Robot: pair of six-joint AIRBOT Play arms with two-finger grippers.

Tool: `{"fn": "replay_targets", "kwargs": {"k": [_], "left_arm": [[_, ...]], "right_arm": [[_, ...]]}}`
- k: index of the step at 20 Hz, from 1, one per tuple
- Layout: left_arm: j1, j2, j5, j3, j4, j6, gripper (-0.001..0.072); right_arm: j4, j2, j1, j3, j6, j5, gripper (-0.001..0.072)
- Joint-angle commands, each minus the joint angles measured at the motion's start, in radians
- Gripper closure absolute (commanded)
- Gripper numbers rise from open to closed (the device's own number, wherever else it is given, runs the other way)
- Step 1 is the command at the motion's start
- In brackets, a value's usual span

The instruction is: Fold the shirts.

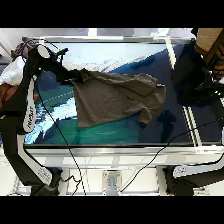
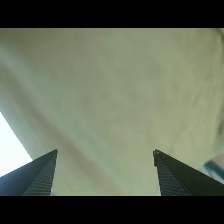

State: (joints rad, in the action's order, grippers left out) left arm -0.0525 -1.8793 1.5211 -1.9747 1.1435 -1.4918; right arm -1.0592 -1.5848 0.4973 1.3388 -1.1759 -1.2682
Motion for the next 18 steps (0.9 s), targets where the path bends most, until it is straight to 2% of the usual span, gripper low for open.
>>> {"fn": "replay_targets", "kwargs": {"k": [1,2,3,4,9,12,15,16,17,18], "left_arm": [[-0.004,-0.001,0.089,0.004,0.005,-0.007,0.0022],[-0.004,-0.001,0.096,0.004,0.005,-0.008,0.0045],[-0.004,-0.001,0.099,0.004,0.005,-0.008,0.01],[-0.004,-0.001,0.103,0.004,0.005,-0.008,0.0114],[-0.004,-0.001,0.124,0.004,0.005,-0.008,0.0114],[-0.004,-0.001,0.137,0.004,0.0,-0.008,0.0114],[-0.004,-0.001,0.159,0.013,0.001,-0.008,0.0114],[-0.004,-0.001,0.167,0.029,0.001,-0.008,0.0114],[-0.004,-0.001,0.171,0.06,0.001,-0.008,0.0114],[-0.004,-0.001,0.17,0.105,0.001,-0.008,0.0114]], "right_arm": [[0.197,-0.011,0.022,-0.176,0.108,0.073,0.0262],[0.257,-0.02,0.017,-0.199,0.135,0.095,0.0262],[0.299,-0.035,0.01,-0.211,0.149,0.115,0.0262],[0.315,-0.055,0.001,-0.21,0.149,0.127,0.0262],[0.356,-0.146,-0.061,-0.209,0.154,0.218,0.0262],[0.452,-0.169,-0.086,-0.206,0.188,0.286,0.0264],[0.468,-0.174,-0.098,-0.193,0.19,0.323,0.0294],[0.476,-0.174,-0.098,-0.193,0.198,0.32,0.0448],[0.476,-0.174,-0.098,-0.193,0.21,0.311,0.0565],[0.476,-0.174,-0.097,-0.193,0.21,0.301,0.0621]]}}
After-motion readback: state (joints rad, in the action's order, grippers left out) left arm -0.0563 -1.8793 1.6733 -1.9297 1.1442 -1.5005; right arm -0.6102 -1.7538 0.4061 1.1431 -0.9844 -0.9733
